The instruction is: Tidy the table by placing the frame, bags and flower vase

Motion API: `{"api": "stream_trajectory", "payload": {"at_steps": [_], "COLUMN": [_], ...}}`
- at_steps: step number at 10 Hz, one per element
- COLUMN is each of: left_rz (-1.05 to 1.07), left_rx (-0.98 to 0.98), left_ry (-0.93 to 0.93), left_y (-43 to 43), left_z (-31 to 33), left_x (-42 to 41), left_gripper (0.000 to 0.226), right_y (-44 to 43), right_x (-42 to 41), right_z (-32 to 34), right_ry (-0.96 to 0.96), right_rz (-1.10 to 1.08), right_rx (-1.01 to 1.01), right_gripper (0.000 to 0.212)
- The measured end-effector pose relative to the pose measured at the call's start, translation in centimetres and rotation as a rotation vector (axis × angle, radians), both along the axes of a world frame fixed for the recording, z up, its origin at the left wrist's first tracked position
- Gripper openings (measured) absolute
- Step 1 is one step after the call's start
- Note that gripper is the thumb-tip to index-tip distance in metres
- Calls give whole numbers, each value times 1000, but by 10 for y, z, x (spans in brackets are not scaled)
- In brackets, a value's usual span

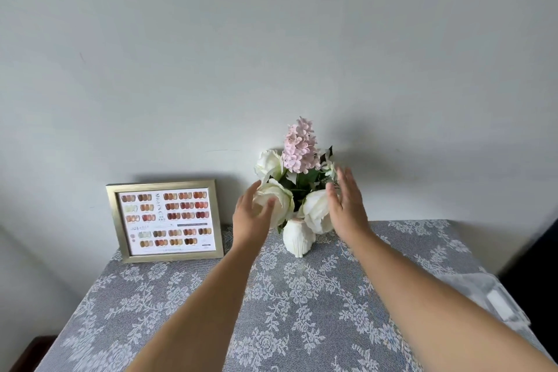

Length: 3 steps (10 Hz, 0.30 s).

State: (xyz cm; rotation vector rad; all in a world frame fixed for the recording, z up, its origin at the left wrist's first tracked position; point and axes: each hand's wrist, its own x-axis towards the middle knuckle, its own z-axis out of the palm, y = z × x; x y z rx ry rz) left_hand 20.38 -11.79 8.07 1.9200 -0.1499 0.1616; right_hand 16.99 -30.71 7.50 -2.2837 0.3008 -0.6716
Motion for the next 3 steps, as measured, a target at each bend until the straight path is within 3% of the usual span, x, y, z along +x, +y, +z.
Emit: {"api": "stream_trajectory", "payload": {"at_steps": [3], "left_rz": [-82], "left_rx": [11], "left_ry": [39], "left_y": [8], "left_z": [9], "left_x": [-14], "left_gripper": [48], "right_y": [3], "right_x": [-16], "right_z": [8], "right_ry": [-25], "right_rz": [-4], "right_rx": [40], "right_gripper": [57]}}
